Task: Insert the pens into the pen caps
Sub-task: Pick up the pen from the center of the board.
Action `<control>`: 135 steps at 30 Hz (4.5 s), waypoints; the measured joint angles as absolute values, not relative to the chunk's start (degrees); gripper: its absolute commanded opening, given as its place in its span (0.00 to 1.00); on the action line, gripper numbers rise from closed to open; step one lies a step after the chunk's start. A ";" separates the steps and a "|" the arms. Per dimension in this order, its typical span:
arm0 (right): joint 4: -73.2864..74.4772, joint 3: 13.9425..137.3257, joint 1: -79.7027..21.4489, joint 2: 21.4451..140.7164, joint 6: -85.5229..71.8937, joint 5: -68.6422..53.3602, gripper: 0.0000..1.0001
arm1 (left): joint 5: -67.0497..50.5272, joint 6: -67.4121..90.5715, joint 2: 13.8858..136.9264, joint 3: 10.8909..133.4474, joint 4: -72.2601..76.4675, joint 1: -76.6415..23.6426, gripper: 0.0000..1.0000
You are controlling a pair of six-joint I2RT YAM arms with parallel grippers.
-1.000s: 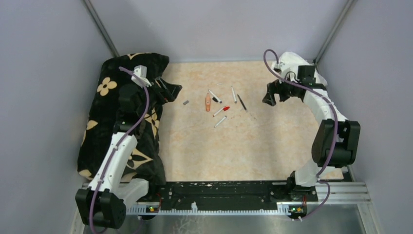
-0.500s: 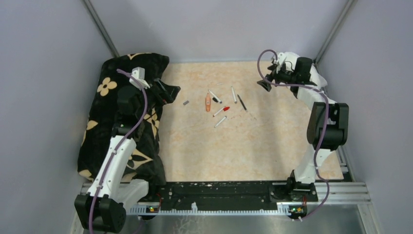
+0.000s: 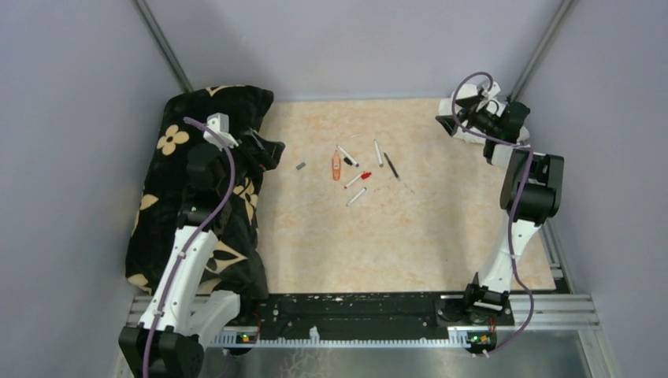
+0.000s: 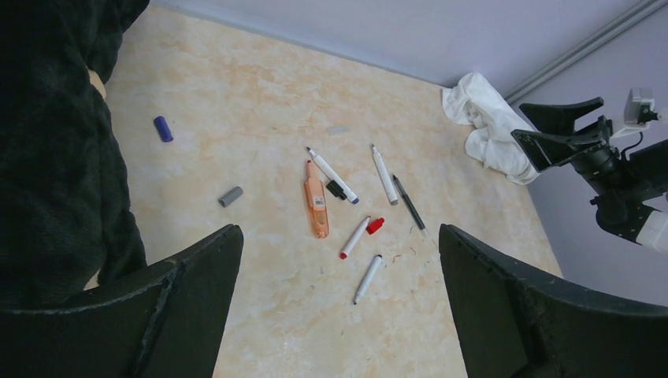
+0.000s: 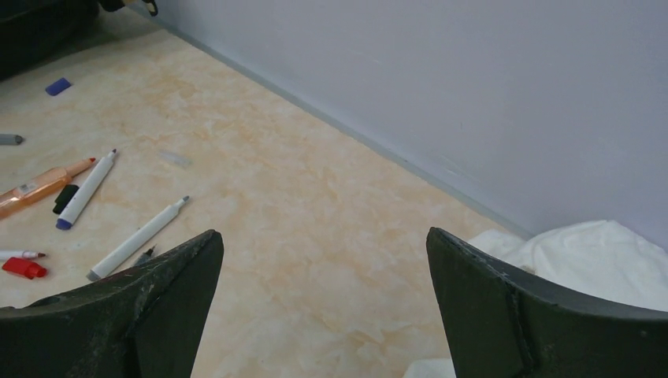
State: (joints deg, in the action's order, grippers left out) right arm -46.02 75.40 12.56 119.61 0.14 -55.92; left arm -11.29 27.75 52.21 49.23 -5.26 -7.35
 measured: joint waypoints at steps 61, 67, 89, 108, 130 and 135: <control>34.54 84.64 8.47 91.46 20.05 -39.90 0.94 | 0.03 22.65 83.46 66.94 -16.56 -25.39 0.64; 35.18 78.56 6.35 89.43 17.80 -40.42 0.92 | 4.19 20.18 98.02 76.66 -18.31 -26.11 0.60; 32.12 73.84 5.76 87.68 12.34 -42.26 0.92 | 13.61 19.79 123.22 94.17 -23.90 -31.42 0.60; 32.14 73.84 5.76 87.70 11.90 -42.61 0.92 | 15.31 19.86 127.94 98.65 -26.59 -31.40 0.27; 27.70 69.23 -8.27 77.73 22.28 -52.51 0.90 | -0.16 24.71 90.63 66.87 -9.23 -31.42 0.00; 12.71 62.28 -16.69 70.57 12.05 -51.96 0.87 | -7.77 28.14 80.84 57.56 2.35 -31.73 0.00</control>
State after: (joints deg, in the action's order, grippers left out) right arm 12.71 62.28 -16.69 70.57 12.05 -51.96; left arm -7.77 28.14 80.84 57.56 2.35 -31.73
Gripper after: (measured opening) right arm 0.906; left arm 0.235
